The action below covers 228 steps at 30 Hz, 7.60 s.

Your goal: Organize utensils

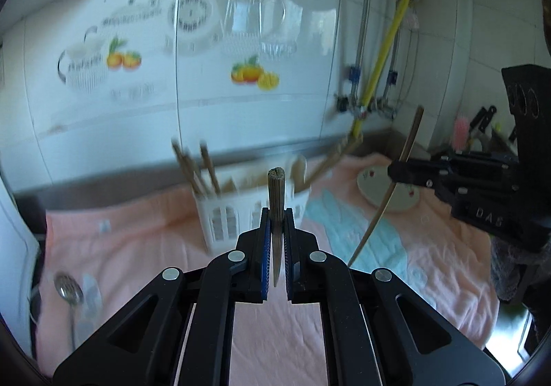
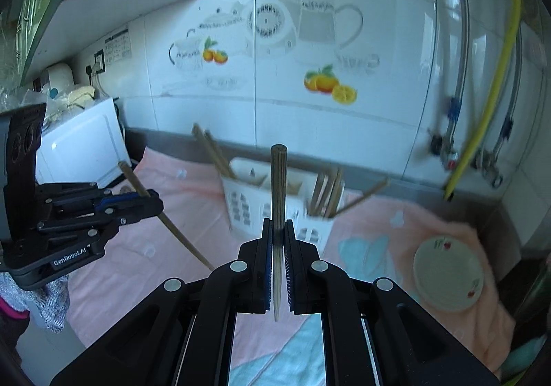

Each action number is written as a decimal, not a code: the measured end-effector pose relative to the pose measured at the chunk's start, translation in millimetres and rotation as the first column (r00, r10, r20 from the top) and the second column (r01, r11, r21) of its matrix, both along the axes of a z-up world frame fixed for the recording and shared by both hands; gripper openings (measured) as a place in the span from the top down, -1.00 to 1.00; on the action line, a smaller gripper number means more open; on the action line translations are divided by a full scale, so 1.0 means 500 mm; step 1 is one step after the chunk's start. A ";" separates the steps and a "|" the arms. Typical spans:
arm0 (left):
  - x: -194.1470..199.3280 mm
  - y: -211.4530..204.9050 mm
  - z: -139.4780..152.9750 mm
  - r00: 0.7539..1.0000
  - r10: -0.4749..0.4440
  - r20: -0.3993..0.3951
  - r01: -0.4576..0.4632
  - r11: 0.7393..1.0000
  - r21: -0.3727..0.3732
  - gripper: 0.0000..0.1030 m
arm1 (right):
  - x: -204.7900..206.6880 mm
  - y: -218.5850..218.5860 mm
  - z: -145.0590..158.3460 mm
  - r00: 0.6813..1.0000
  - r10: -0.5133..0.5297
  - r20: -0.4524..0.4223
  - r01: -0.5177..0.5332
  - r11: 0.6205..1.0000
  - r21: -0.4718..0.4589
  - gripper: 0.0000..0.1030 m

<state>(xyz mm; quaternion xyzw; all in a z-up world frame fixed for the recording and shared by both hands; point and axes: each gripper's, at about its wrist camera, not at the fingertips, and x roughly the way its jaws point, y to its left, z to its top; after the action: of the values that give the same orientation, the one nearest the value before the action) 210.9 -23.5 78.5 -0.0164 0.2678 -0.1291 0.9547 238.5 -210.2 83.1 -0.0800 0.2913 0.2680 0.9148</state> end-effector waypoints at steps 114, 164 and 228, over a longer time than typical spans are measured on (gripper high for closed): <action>-0.018 0.081 0.046 0.976 0.208 0.069 -0.210 0.977 0.021 -0.82 | 0.034 -0.020 0.003 0.978 -0.197 0.073 0.192 0.979 0.073 -0.83; -0.283 0.074 -0.123 0.977 0.206 0.058 -0.212 0.969 0.129 -0.90 | -0.262 0.006 -0.180 0.967 -0.239 0.083 0.241 0.971 -0.010 -0.86; -0.309 0.072 -0.172 0.982 0.190 -0.022 -0.187 0.977 0.101 -0.90 | -0.323 -0.013 -0.210 0.965 -0.258 0.044 0.258 0.966 -0.008 -0.86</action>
<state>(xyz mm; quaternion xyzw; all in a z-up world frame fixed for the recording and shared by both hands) 56.6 12.2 -7.3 0.0031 0.2860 -0.0244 0.9579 77.2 -216.6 -21.8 -0.0534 0.2815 0.1430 0.9474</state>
